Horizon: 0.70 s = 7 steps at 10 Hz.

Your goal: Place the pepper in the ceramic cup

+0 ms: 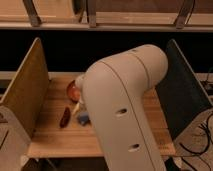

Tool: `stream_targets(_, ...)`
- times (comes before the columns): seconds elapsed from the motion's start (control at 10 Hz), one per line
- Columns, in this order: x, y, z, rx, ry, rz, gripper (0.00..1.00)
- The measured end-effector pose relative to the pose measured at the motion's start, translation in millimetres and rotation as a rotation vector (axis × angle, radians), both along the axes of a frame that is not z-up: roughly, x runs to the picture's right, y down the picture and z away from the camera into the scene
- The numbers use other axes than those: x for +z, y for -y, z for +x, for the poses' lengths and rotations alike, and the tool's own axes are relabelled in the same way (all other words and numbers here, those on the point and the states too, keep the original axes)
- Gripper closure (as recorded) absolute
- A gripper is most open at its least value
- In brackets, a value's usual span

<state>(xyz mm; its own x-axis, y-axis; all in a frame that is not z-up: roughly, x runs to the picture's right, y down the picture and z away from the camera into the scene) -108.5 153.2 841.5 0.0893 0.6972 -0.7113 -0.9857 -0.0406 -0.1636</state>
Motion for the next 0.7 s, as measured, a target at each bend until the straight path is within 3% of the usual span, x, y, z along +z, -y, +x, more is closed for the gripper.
stream_targets(0.7,0.1,-0.2,0.0,0.0,0.0,0.0,0.2)
